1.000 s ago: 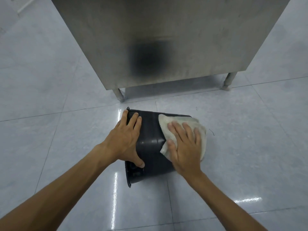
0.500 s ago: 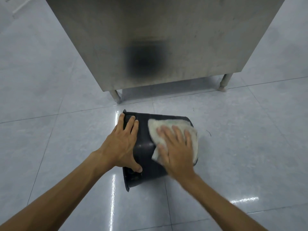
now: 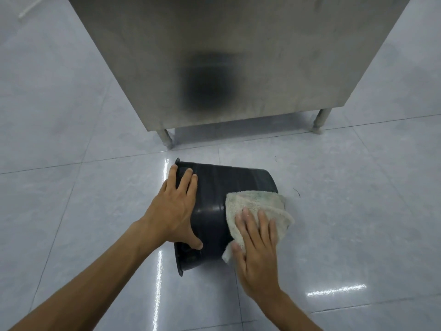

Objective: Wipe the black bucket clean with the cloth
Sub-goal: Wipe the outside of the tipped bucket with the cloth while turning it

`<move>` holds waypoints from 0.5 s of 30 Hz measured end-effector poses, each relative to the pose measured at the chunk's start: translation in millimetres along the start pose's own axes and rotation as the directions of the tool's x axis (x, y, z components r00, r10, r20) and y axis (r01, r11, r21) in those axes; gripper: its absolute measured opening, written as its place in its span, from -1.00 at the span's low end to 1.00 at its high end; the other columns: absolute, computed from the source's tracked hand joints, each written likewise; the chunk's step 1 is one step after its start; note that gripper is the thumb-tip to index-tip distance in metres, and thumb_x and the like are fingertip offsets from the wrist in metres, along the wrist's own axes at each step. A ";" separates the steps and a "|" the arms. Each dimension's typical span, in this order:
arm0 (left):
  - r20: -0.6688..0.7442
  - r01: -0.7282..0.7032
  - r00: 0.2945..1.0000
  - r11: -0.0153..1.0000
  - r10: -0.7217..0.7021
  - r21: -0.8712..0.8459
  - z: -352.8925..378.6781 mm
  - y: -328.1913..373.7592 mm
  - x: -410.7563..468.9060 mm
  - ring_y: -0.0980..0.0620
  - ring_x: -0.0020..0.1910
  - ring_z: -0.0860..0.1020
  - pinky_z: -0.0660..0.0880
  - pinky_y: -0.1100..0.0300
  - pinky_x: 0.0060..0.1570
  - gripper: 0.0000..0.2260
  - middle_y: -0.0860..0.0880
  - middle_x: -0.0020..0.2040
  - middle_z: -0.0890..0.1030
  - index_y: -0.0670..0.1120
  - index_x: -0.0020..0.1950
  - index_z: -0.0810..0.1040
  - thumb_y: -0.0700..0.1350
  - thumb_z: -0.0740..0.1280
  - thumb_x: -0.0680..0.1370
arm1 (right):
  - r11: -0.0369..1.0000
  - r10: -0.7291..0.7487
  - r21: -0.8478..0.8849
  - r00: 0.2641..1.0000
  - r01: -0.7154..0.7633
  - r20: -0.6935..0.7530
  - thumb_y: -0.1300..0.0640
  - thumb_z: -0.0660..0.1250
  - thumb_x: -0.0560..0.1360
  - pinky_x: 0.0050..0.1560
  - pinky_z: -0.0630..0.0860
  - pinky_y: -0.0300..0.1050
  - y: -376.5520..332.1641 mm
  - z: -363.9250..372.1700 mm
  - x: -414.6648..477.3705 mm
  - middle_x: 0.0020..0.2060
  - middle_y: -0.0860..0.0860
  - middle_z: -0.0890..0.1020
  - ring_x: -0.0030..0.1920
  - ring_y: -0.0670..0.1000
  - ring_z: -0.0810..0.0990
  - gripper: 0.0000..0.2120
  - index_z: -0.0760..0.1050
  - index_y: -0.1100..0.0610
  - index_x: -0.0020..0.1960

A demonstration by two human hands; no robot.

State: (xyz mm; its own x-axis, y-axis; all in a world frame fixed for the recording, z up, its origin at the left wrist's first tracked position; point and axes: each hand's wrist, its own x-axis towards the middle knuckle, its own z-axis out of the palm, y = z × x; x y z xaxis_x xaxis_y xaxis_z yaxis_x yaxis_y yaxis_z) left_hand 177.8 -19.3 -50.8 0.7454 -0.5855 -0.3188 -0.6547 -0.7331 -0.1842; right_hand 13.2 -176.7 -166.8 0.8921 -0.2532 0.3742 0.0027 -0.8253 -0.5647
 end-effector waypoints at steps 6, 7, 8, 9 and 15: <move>0.000 -0.002 1.000 1.000 0.002 -0.012 -0.1 2.0 -5.9 -0.27 0.48 -0.40 0.10 -0.10 0.47 0.37 -0.15 0.61 -0.14 -0.16 0.58 -0.24 0.60 0.33 0.11 | 0.994 0.059 -0.094 0.998 -0.058 0.011 -0.17 0.00 0.72 0.56 0.22 0.19 5.1 -8.9 85.3 0.44 -0.01 0.55 0.51 0.13 0.41 -0.48 0.50 0.05 0.48; 0.010 0.003 1.000 1.000 -0.003 -0.024 -0.2 4.1 -7.6 -0.28 0.49 -0.39 0.13 -0.10 0.47 0.37 -0.14 0.60 -0.16 -0.15 0.57 -0.26 0.59 0.34 0.11 | 0.988 0.093 -0.129 0.995 -0.086 0.043 -0.17 -0.01 0.70 0.49 0.30 0.16 7.1 -9.7 107.9 0.36 -0.02 0.61 0.42 0.11 0.49 -0.48 0.56 0.04 0.40; 0.013 0.006 1.000 1.000 -0.006 -0.029 0.8 6.5 -10.3 -0.29 0.50 -0.38 0.13 -0.11 0.47 0.37 -0.13 0.60 -0.18 -0.14 0.57 -0.28 0.59 0.34 0.12 | 0.981 0.125 -0.162 0.988 -0.110 0.086 -0.18 -0.03 0.69 0.38 0.37 0.13 9.5 -10.2 130.9 0.23 -0.01 0.68 0.28 0.10 0.58 -0.48 0.61 0.04 0.29; 0.014 0.010 1.000 1.000 -0.010 -0.026 2.2 9.2 -13.9 -0.29 0.50 -0.39 0.12 -0.11 0.47 0.36 -0.13 0.60 -0.19 -0.13 0.57 -0.29 0.59 0.34 0.12 | 0.974 0.164 -0.180 0.974 -0.135 0.158 -0.19 -0.04 0.68 0.25 0.41 0.10 12.1 -10.3 152.4 0.08 0.01 0.71 0.12 0.10 0.63 -0.46 0.64 0.05 0.14; 0.001 0.043 0.999 0.999 -0.043 -0.024 0.8 15.8 -19.3 -0.28 0.50 -0.39 0.03 -0.13 0.47 0.36 -0.13 0.61 -0.19 -0.12 0.57 -0.28 0.58 0.36 0.12 | 0.964 0.250 -0.204 0.853 -0.173 0.458 -0.20 -0.04 0.70 0.08 0.44 0.06 13.8 -7.2 202.8 0.06 0.11 0.71 -0.04 0.12 0.60 -0.41 0.64 0.15 0.12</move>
State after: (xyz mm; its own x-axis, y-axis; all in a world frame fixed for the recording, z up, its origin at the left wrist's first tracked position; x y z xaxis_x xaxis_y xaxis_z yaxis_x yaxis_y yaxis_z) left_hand 153.0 -19.3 -48.3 0.7729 -0.5528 -0.3115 -0.6185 -0.7659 -0.1756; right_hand 190.9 -243.1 -93.4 0.9686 -0.1915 -0.1585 -0.2441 -0.8541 -0.4592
